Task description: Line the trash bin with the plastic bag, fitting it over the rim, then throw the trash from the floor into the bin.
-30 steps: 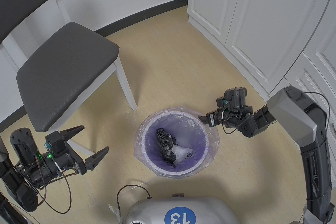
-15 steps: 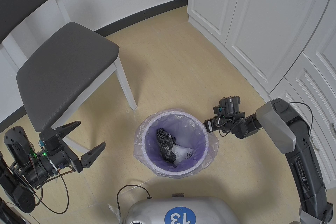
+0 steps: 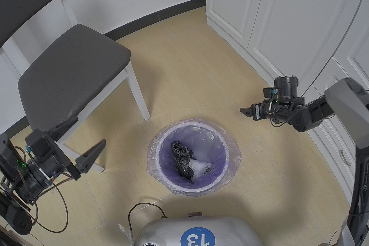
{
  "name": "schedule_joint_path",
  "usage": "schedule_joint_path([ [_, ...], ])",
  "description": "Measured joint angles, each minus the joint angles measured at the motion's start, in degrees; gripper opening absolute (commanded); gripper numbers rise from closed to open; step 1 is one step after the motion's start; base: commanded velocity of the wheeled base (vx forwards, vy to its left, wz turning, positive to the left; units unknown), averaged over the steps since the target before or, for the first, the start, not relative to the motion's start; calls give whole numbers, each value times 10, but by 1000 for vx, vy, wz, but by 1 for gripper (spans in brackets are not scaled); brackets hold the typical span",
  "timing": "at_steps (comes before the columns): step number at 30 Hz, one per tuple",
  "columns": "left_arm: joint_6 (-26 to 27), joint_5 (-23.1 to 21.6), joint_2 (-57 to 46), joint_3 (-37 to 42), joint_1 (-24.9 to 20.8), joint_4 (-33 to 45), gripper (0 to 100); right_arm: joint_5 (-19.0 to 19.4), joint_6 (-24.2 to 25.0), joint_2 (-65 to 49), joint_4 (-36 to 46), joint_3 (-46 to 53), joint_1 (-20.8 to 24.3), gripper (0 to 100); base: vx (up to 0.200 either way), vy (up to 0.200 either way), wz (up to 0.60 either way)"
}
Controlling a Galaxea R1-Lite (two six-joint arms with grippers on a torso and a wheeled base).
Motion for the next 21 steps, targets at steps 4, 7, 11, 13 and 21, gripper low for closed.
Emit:
schedule_joint_path([
  [4,-23,15,-42,-26,13,19,100,-9,-2,-107,-65,109,-5,100,0,0,0],
  [7,-38,30,-80,-51,21,59,100,-24,-2,-190,-107,182,-5,100,0,0,0],
  [11,-60,53,-144,-95,29,160,100,-47,-1,-300,-149,264,-8,100,0,0,0],
  [13,-72,63,-183,-122,32,238,100,-56,0,-360,-165,302,-10,100,0,0,0],
  [21,-96,94,-339,-217,39,509,100,-77,-1,-588,-187,424,-24,100,0,0,0],
])
